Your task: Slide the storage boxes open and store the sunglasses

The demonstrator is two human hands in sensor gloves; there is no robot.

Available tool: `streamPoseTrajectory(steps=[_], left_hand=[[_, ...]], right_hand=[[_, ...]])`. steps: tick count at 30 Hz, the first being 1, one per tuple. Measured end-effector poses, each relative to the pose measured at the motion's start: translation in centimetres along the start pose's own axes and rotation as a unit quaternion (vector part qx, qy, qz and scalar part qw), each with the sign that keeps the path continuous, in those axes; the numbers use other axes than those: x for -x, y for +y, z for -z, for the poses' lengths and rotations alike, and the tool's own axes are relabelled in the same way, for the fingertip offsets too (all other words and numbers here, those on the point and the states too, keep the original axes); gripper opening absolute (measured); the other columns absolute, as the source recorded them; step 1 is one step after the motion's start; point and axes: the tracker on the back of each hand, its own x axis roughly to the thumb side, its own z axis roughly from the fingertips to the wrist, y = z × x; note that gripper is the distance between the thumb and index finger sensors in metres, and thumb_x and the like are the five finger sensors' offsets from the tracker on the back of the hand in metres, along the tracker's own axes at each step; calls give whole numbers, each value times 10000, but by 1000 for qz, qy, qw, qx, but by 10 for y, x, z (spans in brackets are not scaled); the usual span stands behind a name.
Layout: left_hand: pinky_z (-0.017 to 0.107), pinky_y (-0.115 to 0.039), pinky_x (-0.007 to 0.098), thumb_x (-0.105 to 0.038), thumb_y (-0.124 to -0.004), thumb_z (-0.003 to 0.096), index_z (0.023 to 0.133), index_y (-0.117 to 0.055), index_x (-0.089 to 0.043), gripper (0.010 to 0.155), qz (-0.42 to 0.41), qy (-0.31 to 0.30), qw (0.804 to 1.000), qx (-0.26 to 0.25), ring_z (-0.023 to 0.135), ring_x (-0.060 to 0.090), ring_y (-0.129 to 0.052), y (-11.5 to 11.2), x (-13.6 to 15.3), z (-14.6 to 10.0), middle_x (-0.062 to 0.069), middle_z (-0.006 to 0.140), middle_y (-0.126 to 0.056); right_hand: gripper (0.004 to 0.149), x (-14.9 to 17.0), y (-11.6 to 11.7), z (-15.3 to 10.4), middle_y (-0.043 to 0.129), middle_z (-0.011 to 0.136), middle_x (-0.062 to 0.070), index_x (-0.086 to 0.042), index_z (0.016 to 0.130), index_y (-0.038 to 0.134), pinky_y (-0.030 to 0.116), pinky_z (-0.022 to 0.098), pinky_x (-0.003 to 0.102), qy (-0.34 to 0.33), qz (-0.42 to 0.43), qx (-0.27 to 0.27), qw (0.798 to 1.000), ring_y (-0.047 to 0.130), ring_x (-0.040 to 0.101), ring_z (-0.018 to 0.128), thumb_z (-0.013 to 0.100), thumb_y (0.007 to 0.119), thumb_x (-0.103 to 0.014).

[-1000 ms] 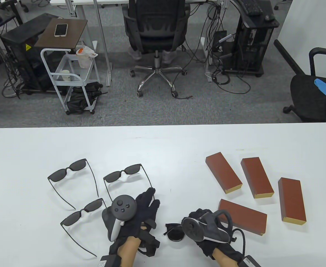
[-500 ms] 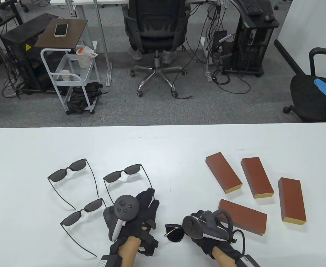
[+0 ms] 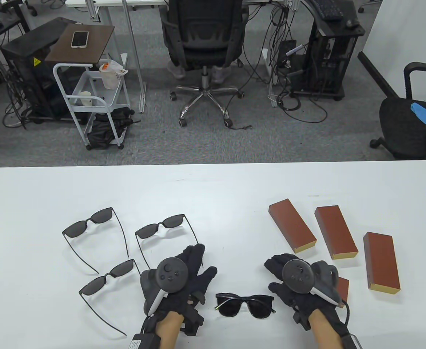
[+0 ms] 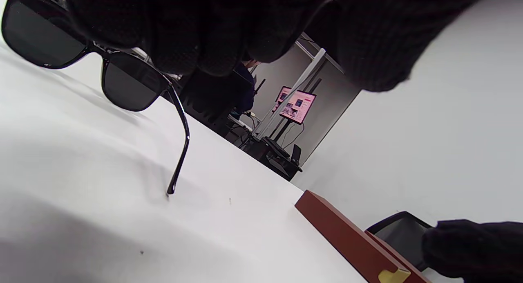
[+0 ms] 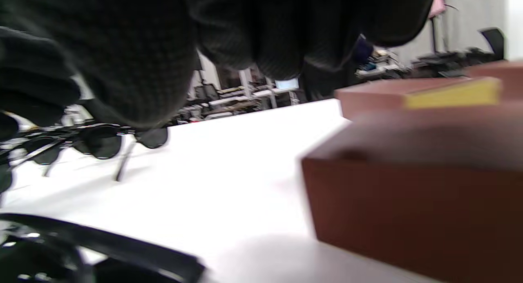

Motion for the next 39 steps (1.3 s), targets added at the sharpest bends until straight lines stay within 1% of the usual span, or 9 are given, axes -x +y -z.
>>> streamPoseTrajectory(steps=[4, 6, 10, 12, 16, 21, 30, 35, 39], left_hand=[[704, -578, 648, -643, -854, 365, 1088, -611, -302, 835, 33, -15, 999, -4, 1069, 379, -614, -1, -2, -1, 53, 1152, -655], [707, -571, 650, -654, -852, 359, 1093, -596, -306, 852, 51, -20, 998, -4, 1073, 380, -604, -1, -3, -1, 52, 1157, -641], [708, -570, 647, -660, -848, 359, 1094, -593, -320, 849, 77, -27, 997, -1, 1074, 377, -597, -3, -5, 0, 53, 1154, -640], [707, -572, 646, -656, -850, 359, 1095, -589, -329, 847, 82, -28, 996, 6, 1075, 374, -597, -5, -4, 1, 50, 1156, -636], [710, -567, 646, -660, -849, 356, 1094, -593, -330, 848, 86, -29, 996, 14, 1080, 373, -584, -6, -2, 1, 50, 1160, -623], [705, -580, 635, -653, -851, 356, 1077, -633, -332, 819, 82, -39, 996, 16, 1070, 366, -601, -6, -2, 1, 42, 1150, -634], [691, -608, 607, -651, -869, 341, 1062, -650, -336, 816, 76, -77, 994, 24, 1036, 361, -642, -9, -7, 1, 36, 1131, -657], [687, -619, 604, -668, -874, 325, 1073, -621, -342, 854, 79, -113, 990, 35, 1037, 352, -645, -10, -12, 0, 30, 1133, -651], [704, -592, 622, -648, -888, 321, 1089, -578, -344, 882, 60, -153, 984, 75, 1063, 348, -606, -16, -17, 0, 28, 1151, -616]], right_hand=[[851, 31, 4, -4, 582, 1043, 102, -262, 929, 586, 538, 697, 563, 62, -32, -69, 995, 552, 394, 966, 206, 972, -494], [928, 41, 8, -6, 458, 1080, 115, -269, 961, 483, 460, 715, 586, 102, -27, -110, 988, 443, 420, 990, 207, 975, -496], [963, 50, 10, -6, 403, 1094, 109, -296, 969, 436, 421, 716, 610, 130, -48, -119, 983, 399, 445, 992, 201, 989, -477], [949, 53, 11, -6, 407, 1099, 84, -344, 965, 436, 415, 716, 614, 137, -59, -135, 980, 402, 439, 995, 204, 987, -479], [931, 56, 14, -6, 446, 1092, 80, -341, 964, 449, 422, 714, 616, 154, -73, -149, 974, 432, 436, 991, 213, 987, -461], [866, 58, 16, -4, 515, 1066, 80, -326, 954, 478, 475, 705, 601, 176, -72, -143, 971, 518, 421, 969, 249, 978, -375], [842, 53, 5, -3, 561, 1052, 61, -313, 946, 514, 484, 705, 589, 165, -65, -109, 978, 560, 398, 958, 248, 983, -360], [836, 30, -9, 1, 554, 1052, 68, -312, 944, 523, 466, 709, 593, 117, -82, -78, 987, 552, 398, 956, 248, 984, -353], [838, -1, -16, 3, 556, 1050, 70, -313, 944, 523, 468, 708, 593, 57, -88, -63, 992, 557, 398, 952, 246, 984, -360]])
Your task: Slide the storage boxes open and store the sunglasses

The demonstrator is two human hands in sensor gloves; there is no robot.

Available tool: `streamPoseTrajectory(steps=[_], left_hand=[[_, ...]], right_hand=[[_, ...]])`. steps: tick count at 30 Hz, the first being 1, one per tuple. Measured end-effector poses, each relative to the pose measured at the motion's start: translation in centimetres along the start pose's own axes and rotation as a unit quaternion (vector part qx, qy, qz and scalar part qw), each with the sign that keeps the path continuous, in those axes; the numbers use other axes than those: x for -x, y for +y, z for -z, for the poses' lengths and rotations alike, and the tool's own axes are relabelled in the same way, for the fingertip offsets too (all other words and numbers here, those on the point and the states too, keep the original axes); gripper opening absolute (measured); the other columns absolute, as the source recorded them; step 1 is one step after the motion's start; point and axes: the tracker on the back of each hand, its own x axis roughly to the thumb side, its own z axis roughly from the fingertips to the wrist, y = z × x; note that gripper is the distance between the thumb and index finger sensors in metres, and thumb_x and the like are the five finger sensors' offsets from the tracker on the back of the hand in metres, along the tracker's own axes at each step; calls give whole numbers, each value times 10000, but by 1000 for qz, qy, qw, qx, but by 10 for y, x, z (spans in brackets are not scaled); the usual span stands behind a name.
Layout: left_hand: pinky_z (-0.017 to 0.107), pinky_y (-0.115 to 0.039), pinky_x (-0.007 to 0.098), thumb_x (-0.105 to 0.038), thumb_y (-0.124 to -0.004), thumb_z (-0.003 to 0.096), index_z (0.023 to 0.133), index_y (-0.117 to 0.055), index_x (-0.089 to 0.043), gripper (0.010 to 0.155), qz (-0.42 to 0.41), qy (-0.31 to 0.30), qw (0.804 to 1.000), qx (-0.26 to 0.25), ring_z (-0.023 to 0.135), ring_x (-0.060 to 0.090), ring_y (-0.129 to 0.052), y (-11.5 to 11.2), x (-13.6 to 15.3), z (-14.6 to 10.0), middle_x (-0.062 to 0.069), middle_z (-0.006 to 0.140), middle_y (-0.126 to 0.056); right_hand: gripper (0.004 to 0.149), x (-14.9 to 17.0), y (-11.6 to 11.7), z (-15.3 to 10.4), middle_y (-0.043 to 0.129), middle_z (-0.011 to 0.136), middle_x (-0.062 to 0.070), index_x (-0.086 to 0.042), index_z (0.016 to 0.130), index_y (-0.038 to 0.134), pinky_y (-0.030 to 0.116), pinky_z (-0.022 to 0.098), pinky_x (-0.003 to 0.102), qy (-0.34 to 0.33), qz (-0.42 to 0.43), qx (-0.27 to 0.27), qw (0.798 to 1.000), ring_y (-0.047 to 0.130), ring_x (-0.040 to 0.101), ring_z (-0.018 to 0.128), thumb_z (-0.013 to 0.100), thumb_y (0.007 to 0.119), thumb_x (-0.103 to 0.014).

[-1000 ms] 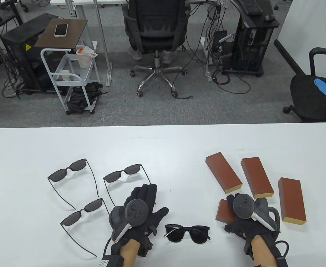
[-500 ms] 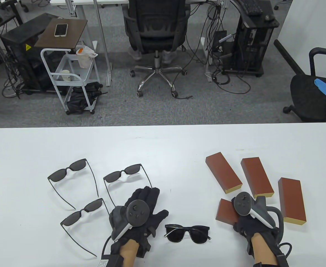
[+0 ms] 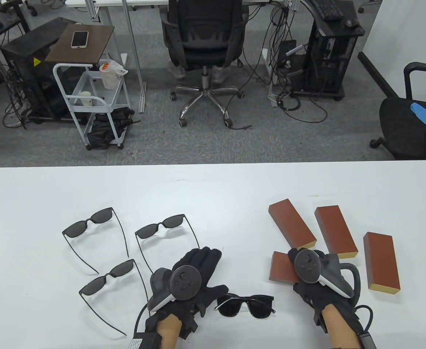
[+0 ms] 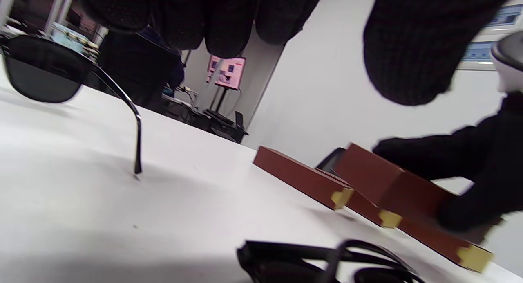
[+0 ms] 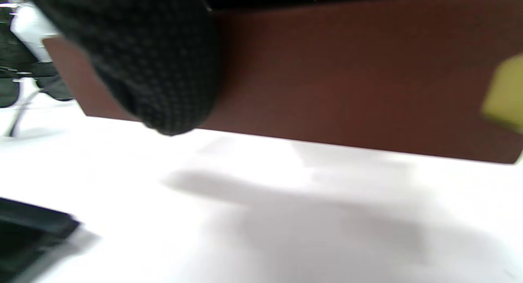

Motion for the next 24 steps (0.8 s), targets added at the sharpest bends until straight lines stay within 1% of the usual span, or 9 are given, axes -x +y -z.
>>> streamPoseTrajectory(steps=[6, 8, 9, 15, 17, 18, 19, 20, 24], left_hand=[[718, -571, 631, -647, -899, 308, 1100, -530, -354, 922, -4, -20, 1000, 12, 1087, 340, -563, -4, -6, 1, 20, 1167, -577], [720, -566, 632, -656, -900, 304, 1108, -458, -385, 956, -10, -26, 1000, 11, 1094, 338, -548, -5, -7, 1, 17, 1176, -554], [721, -565, 632, -656, -904, 299, 1108, -457, -389, 962, -11, -28, 1000, 8, 1095, 338, -545, -5, -7, 1, 17, 1177, -551], [717, -582, 628, -693, -921, 263, 1108, -469, -385, 1007, -22, -51, 998, 16, 1095, 337, -553, -6, -11, 2, 12, 1179, -553], [709, -597, 629, -695, -934, 256, 1112, -456, -385, 1028, -25, -56, 997, 37, 1090, 341, -570, -8, -14, 3, 16, 1179, -559], [708, -597, 630, -696, -937, 256, 1116, -428, -388, 1045, -27, -56, 996, 62, 1092, 342, -567, -8, -16, 4, 17, 1183, -550], [705, -603, 628, -687, -943, 257, 1119, -412, -366, 1062, -29, -57, 996, 66, 1089, 337, -578, -8, -17, 4, 13, 1179, -554], [698, -618, 624, -675, -950, 256, 1120, -427, -347, 1062, -32, -58, 996, 53, 1078, 338, -599, -7, -18, 4, 16, 1172, -568], [674, -656, 612, -627, -967, 275, 1118, -453, -323, 1033, -63, -61, 995, 49, 1028, 335, -689, -6, -19, 4, 29, 1147, -605]], right_hand=[[835, -42, -10, -7, 557, 1051, 70, -314, 946, 521, 469, 711, 591, -66, -50, 14, 996, 559, 396, 953, 249, 979, -369], [833, -52, -14, -10, 560, 1050, 74, -312, 946, 521, 473, 710, 590, -84, -50, 21, 995, 564, 395, 952, 252, 976, -379], [834, -56, -17, -13, 566, 1048, 76, -308, 947, 523, 480, 709, 587, -94, -45, 23, 994, 573, 393, 948, 251, 973, -393], [828, -74, -23, -22, 576, 1043, 86, -301, 945, 537, 482, 708, 589, -131, -27, 24, 991, 584, 395, 941, 250, 976, -396], [828, -78, -26, -25, 578, 1041, 88, -298, 946, 538, 483, 709, 587, -142, -16, 24, 989, 588, 392, 938, 251, 975, -401], [827, -81, -27, -27, 581, 1039, 90, -294, 946, 541, 483, 709, 587, -149, -10, 28, 988, 588, 392, 937, 251, 975, -400], [823, -82, -28, -28, 584, 1038, 95, -289, 945, 548, 484, 709, 586, -152, -10, 33, 988, 589, 391, 936, 250, 975, -399], [819, -84, -28, -29, 585, 1037, 95, -290, 943, 552, 484, 709, 585, -155, -16, 37, 987, 588, 392, 936, 251, 975, -399], [819, -88, -27, -31, 583, 1039, 91, -291, 945, 546, 486, 709, 582, -167, -16, 32, 985, 589, 389, 938, 254, 971, -405]])
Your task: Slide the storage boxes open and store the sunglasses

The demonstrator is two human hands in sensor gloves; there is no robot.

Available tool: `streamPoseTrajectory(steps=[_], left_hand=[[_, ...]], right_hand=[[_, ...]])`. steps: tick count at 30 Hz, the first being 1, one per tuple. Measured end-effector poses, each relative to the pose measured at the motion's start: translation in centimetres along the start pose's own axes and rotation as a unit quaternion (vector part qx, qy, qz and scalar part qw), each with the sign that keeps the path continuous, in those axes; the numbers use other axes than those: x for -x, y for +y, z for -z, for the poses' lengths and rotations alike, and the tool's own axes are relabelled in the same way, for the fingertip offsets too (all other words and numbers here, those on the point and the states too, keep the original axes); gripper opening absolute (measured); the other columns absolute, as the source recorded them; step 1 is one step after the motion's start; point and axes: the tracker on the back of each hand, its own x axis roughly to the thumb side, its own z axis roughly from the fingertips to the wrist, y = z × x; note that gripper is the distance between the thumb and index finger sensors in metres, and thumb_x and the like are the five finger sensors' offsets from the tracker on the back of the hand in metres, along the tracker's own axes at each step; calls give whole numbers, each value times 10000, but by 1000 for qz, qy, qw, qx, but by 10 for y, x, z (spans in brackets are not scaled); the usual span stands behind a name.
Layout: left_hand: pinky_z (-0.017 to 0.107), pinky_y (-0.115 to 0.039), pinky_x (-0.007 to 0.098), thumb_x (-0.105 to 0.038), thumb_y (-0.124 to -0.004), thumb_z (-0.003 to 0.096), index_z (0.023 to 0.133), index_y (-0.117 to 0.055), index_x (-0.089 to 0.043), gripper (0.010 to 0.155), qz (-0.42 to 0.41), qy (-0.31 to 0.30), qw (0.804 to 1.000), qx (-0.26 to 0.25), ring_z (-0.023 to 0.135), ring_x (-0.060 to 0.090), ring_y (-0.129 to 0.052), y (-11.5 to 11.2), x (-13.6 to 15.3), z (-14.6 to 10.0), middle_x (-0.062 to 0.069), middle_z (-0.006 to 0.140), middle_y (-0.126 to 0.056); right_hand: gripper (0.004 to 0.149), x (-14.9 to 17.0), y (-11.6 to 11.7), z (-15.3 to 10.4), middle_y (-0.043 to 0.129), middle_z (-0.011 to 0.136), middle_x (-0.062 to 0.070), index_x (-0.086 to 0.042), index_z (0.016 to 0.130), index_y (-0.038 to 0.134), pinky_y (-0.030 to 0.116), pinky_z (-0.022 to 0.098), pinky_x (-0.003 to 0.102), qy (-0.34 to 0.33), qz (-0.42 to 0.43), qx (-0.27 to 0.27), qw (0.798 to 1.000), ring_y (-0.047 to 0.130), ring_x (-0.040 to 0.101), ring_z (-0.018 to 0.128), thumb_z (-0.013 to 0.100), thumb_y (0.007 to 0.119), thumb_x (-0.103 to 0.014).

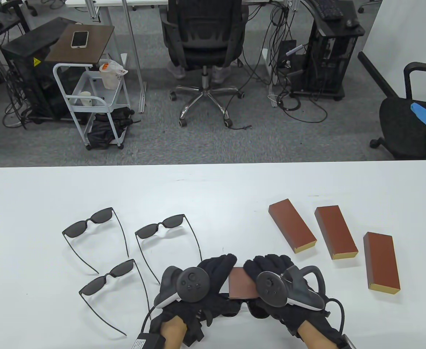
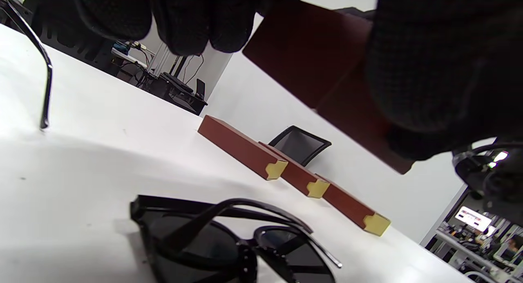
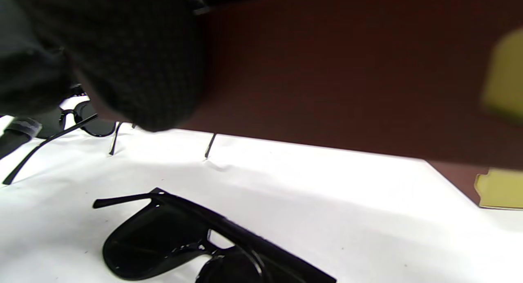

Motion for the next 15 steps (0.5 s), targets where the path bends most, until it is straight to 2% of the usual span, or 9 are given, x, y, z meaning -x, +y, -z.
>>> streamPoseTrajectory(steps=[5, 9, 15], left_hand=[[643, -707, 585, -564, -998, 278, 1075, -564, -317, 940, -23, 4, 1000, 6, 954, 311, -790, 2, 3, 2, 38, 1084, -702], [639, -714, 580, -540, -1006, 286, 1078, -577, -295, 934, -42, 15, 999, 13, 945, 317, -802, 8, 7, 2, 49, 1081, -713], [633, -717, 580, -517, -1013, 288, 1081, -591, -283, 928, -36, 41, 998, 7, 944, 330, -809, 26, 16, -6, 65, 1082, -724]], right_hand=[[820, 0, 1, 1, 587, 1038, 88, -294, 942, 549, 488, 710, 578, -11, 5, 3, 1000, 590, 385, 939, 248, 971, -407], [817, 8, 3, 1, 553, 1048, 92, -285, 943, 541, 454, 723, 556, -34, 29, 15, 999, 538, 373, 962, 253, 961, -414], [854, 35, 7, -1, 511, 1054, 93, -281, 950, 506, 415, 732, 555, 4, 6, 28, 1000, 478, 374, 979, 241, 951, -450]])
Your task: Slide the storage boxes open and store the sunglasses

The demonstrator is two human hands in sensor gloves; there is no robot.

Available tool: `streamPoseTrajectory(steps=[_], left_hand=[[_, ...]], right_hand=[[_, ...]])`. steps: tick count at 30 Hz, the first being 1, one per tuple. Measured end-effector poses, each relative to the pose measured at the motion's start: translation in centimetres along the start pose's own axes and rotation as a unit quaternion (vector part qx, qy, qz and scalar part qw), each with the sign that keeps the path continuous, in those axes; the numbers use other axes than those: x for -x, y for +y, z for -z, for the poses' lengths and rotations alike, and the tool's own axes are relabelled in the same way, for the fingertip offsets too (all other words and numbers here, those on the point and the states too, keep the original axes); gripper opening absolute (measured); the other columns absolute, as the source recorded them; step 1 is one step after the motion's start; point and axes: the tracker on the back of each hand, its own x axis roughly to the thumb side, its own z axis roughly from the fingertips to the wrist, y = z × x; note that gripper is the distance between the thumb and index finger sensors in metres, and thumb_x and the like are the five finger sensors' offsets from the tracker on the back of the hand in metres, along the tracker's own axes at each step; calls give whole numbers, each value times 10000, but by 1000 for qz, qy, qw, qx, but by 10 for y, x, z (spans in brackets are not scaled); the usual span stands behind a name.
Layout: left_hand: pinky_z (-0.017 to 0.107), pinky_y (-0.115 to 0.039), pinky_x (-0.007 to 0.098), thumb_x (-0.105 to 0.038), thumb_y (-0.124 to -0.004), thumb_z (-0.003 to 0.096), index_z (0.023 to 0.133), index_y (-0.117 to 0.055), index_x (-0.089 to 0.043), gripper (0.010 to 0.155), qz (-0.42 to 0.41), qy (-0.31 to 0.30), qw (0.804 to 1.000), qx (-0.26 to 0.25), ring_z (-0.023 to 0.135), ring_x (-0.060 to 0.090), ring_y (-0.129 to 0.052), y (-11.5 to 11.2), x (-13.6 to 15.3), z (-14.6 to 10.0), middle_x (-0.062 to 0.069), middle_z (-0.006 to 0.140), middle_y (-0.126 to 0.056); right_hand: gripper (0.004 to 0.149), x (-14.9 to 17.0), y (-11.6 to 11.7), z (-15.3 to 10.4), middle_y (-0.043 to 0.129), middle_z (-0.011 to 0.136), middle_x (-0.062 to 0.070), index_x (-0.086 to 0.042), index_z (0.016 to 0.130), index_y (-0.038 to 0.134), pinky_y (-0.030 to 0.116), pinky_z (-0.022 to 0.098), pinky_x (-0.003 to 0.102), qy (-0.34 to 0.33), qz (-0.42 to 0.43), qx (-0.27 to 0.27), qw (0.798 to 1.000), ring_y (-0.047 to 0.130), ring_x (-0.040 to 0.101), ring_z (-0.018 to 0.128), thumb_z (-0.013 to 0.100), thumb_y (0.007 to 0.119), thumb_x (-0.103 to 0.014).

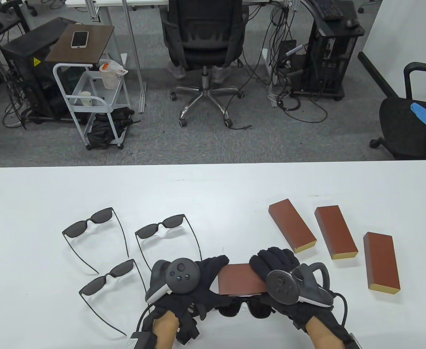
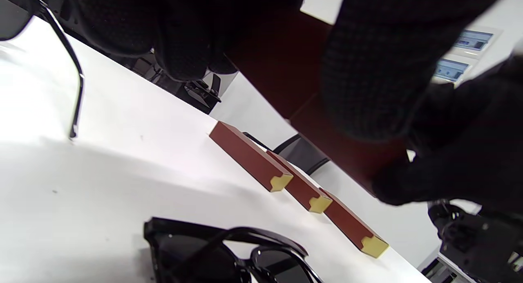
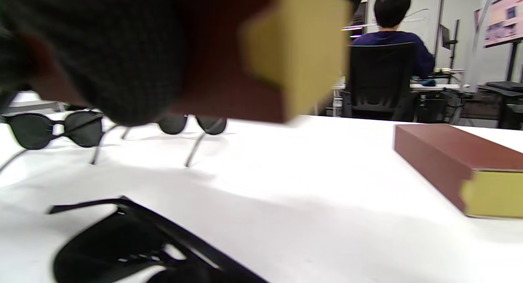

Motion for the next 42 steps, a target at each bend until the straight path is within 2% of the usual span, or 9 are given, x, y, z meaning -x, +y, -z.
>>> streamPoseTrajectory(steps=[4, 7, 11, 15, 23, 26, 35, 40, 42], left_hand=[[637, -715, 580, -500, -1019, 289, 1083, -590, -288, 926, -12, 16, 1000, 6, 953, 329, -806, 10, 9, -4, 61, 1089, -720], [640, -712, 580, -488, -1024, 291, 1084, -590, -289, 926, -40, 25, 999, 22, 958, 333, -801, 16, 15, -6, 65, 1092, -719], [644, -705, 585, -467, -1029, 291, 1089, -581, -290, 931, -70, 29, 996, 44, 968, 337, -790, 19, 21, -8, 66, 1101, -705], [650, -695, 591, -457, -1026, 304, 1094, -567, -289, 929, -80, 32, 995, 57, 979, 341, -773, 19, 21, -8, 68, 1109, -687], [652, -690, 593, -459, -1021, 315, 1102, -545, -297, 934, -108, 41, 991, 70, 986, 324, -769, 19, 30, -9, 57, 1124, -667], [653, -689, 594, -446, -1021, 318, 1105, -540, -293, 935, -105, 47, 992, 58, 988, 330, -763, 23, 32, -12, 66, 1129, -657], [665, -664, 599, -405, -974, 366, 1130, -446, -263, 939, -152, 56, 986, 47, 1002, 347, -710, 28, 42, -18, 103, 1159, -556], [668, -656, 602, -404, -972, 369, 1133, -447, -272, 937, -199, 47, 978, 34, 1004, 351, -700, 35, 45, -22, 101, 1164, -549], [667, -660, 601, -411, -970, 375, 1133, -452, -285, 927, -216, 46, 975, 25, 1006, 346, -704, 36, 49, -23, 93, 1168, -551]], right_hand=[[893, 22, 5, -2, 475, 1061, 101, -288, 959, 462, 409, 729, 568, 24, 47, 6, 999, 447, 392, 981, 233, 947, -473], [903, 34, 7, -4, 494, 1062, 91, -301, 960, 463, 457, 717, 582, 30, 122, 10, 992, 476, 400, 977, 222, 951, -481], [893, 41, 12, -4, 507, 1073, 55, -313, 959, 474, 500, 705, 589, 13, 245, 0, 969, 506, 400, 979, 226, 969, -444], [893, 41, 20, -1, 517, 1067, 70, -303, 964, 462, 518, 698, 590, 8, 325, -20, 946, 544, 398, 970, 239, 974, -404], [882, 54, 19, -2, 619, 1024, 65, -303, 951, 519, 560, 688, 571, 17, 395, -3, 918, 648, 353, 925, 216, 1000, -382], [872, 64, 21, -5, 595, 1036, 64, -307, 956, 504, 545, 693, 576, 32, 412, -3, 910, 622, 359, 935, 234, 990, -358], [838, 99, 19, -16, 542, 1059, 74, -307, 961, 513, 538, 701, 571, 60, 495, 11, 867, 614, 389, 941, 264, 979, -280], [828, 108, 20, -20, 526, 1054, 115, -278, 965, 515, 578, 696, 541, 52, 544, 15, 837, 640, 391, 935, 277, 975, -254], [829, 107, 20, -19, 525, 1048, 132, -261, 966, 514, 592, 686, 544, 51, 547, 15, 836, 645, 401, 931, 278, 976, -246]])
